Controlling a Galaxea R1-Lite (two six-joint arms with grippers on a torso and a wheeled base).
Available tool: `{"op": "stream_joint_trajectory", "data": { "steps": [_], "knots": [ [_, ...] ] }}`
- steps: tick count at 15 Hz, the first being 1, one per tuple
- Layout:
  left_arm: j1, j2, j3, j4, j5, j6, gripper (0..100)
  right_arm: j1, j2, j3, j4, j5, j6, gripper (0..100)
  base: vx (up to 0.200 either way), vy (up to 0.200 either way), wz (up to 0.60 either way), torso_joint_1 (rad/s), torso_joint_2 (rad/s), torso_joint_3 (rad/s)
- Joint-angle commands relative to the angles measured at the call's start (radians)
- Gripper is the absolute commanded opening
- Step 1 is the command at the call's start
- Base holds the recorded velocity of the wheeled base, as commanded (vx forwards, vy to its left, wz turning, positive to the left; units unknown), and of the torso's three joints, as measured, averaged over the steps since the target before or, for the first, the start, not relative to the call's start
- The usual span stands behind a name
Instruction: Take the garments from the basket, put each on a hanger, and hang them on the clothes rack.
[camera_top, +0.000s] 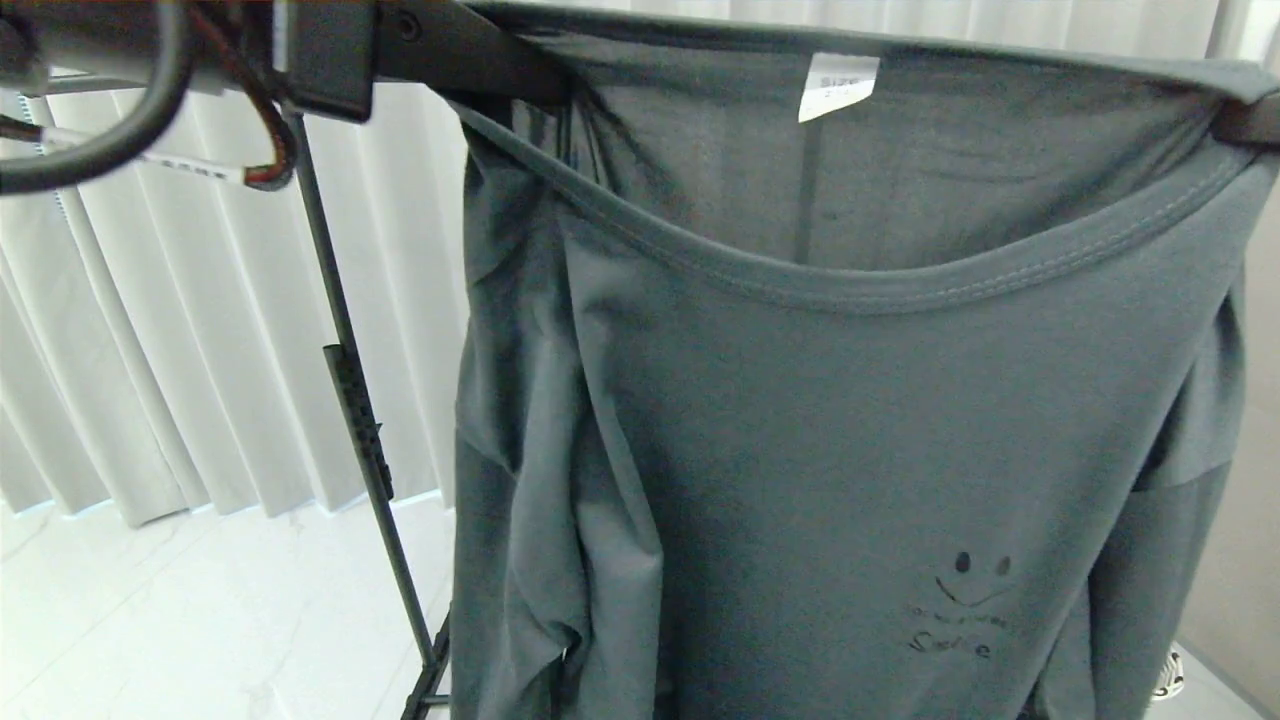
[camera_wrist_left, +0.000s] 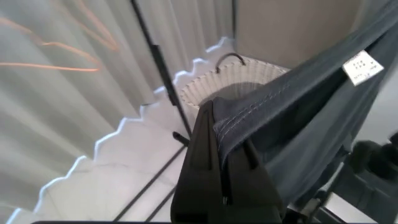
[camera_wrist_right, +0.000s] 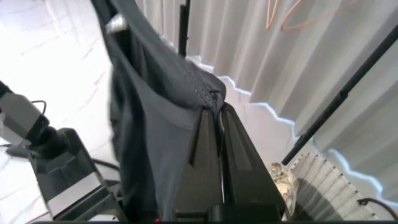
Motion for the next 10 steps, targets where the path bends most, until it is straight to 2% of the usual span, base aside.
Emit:
{"op": "stream_joint_trajectory", "data": {
  "steps": [1, 3, 7, 8, 10],
  "knots": [
    [-0.031, 0.043, 0.000, -0.002, 0.007, -0.002, 0, 0.076, 0.000, 0.006, -0.027, -0.053, 0.000, 0, 0.000, 0.000, 0.00, 0.000, 0.00, 0.000],
    [-0.028, 0.042, 0.000, -0.002, 0.011, -0.002, 0, 0.073, 0.000, 0.007, -0.032, -0.060, 0.001, 0, 0.000, 0.000, 0.00, 0.000, 0.00, 0.000],
    [0.007, 0.037, 0.000, -0.007, 0.016, -0.004, 0, 0.002, -0.010, 0.012, -0.030, -0.063, 0.003, 0, 0.000, 0.000, 0.00, 0.000, 0.00, 0.000],
    [0.007, 0.037, 0.000, -0.007, 0.040, -0.004, 0, -0.005, -0.010, 0.015, -0.029, -0.063, 0.001, 100, 0.000, 0.000, 0.00, 0.000, 0.00, 0.000],
    [0.011, 0.045, 0.000, -0.044, 0.103, -0.002, 0, -0.005, -0.023, 0.058, -0.030, -0.063, 0.000, 100, 0.000, 0.000, 0.00, 0.000, 0.00, 0.000]
  ]
}}
